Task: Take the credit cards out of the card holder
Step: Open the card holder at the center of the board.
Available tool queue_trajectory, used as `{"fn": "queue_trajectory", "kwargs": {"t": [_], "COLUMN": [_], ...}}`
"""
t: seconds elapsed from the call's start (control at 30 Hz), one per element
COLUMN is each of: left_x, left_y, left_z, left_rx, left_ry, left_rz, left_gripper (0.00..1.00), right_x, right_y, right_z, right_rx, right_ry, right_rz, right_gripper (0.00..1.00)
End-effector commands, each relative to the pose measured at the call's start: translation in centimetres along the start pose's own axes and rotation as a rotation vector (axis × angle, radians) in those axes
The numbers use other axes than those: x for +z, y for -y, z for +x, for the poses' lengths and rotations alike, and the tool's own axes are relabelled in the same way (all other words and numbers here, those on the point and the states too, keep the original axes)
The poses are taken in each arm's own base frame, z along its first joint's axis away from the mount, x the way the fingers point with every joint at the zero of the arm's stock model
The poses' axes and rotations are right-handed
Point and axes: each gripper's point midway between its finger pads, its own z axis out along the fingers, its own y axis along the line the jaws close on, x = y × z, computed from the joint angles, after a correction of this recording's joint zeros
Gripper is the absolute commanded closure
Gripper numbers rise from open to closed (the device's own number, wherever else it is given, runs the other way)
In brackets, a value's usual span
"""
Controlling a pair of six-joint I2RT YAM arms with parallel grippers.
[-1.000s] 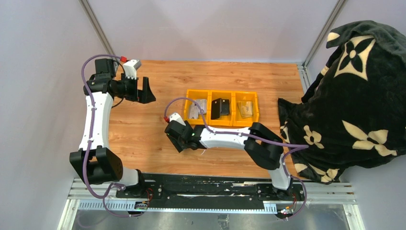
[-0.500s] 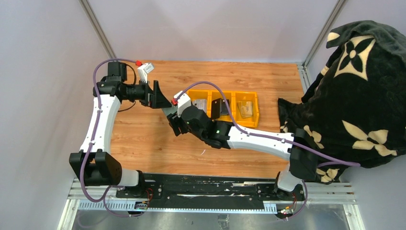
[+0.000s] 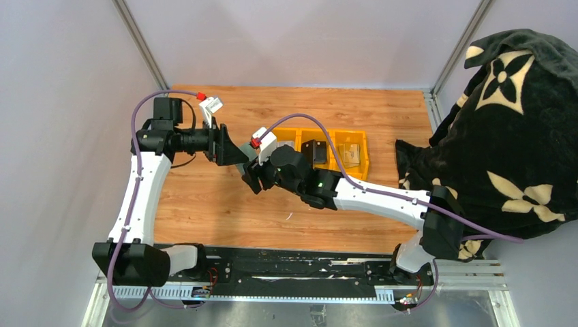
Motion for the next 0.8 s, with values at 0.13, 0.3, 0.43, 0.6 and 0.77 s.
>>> {"fn": "queue_trajectory", "kwargs": {"t": [0.13, 0.3, 0.43, 0.6, 0.77], "left_x": [0.8, 1.1, 0.9, 0.6, 0.8], "left_y": [0.2, -0.6, -0.3, 0.0, -1.0], "left_z": [1.2, 0.6, 0.2, -0.1, -0.3], "left_rx": [-0.024, -0.054, -0.032, 0.006, -0.029], "left_ry": [-0.059, -0.067, -0.058, -0.045, -0.03], "left_rz": [0.005, -0.019, -0.021, -0.03, -0.073], "left_gripper": [0.49, 0.89, 1.0, 1.0, 1.0], "right_x": [-1.4, -2.1, -2.7, -4.0, -4.7], "right_y": [0.3, -0.3, -0.8, 1.9, 3.4], "right_z": [-4.7, -5.1, -5.0, -5.4, -6.0], "right_rx": [0.028, 0.042, 0.17, 0.342, 0.388], "right_ry": [0.145, 0.148, 0.083, 0.065, 0.076], "right_rz": [-0.046, -0.109, -0.332, -0.395, -0.287], "right_gripper": [0.44, 0.32, 0.15, 0.15, 0.18]}}
